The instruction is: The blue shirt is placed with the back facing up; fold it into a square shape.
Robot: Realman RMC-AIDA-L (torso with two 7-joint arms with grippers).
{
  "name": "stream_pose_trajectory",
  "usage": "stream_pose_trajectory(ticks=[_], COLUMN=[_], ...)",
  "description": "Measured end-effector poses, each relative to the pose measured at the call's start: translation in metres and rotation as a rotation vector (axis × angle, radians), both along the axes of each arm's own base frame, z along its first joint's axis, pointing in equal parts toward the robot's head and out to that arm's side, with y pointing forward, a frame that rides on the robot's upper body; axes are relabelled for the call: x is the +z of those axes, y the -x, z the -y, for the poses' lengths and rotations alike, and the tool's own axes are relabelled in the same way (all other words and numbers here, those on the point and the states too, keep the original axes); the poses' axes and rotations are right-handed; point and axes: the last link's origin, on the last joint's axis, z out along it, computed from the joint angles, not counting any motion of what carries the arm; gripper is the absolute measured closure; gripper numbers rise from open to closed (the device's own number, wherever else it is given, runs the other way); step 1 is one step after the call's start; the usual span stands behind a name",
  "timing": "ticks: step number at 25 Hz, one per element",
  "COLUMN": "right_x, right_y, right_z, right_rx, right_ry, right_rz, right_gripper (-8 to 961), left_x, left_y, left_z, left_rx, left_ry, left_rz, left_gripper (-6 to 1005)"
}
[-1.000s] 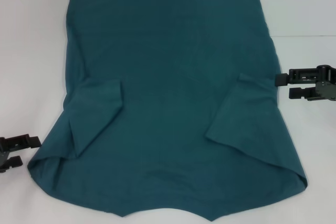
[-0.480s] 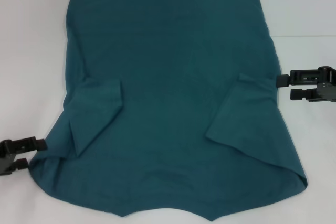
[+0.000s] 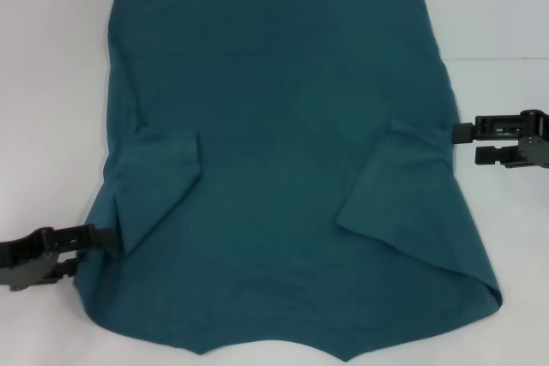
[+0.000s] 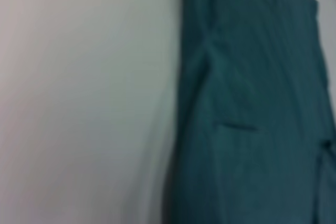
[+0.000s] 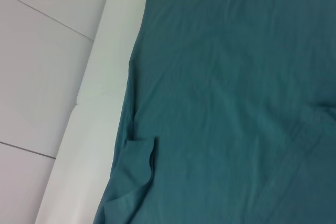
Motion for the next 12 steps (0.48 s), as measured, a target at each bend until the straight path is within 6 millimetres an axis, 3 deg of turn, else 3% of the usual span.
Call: stream_pose_trajectory(ticks=[4, 12], right_x=[0.0001, 0.0027], right_y=[-0.0001, -0.0014], right_z=[0.0, -0.0001], right_rx=[0.0, -0.008], right_ry=[-0.001, -0.015], right_rz=[-0.001, -0.011], right_gripper=[106, 109], left_x=[-0.0015, -0.0001], left_y=[-0.0071, -0.0025], left_z=[-0.0033, -0.0001], left_rx=[-0.022, 0.003], left_ry=[0.009, 0.018], left_rz=[0.017, 0.007], left_gripper=[146, 146])
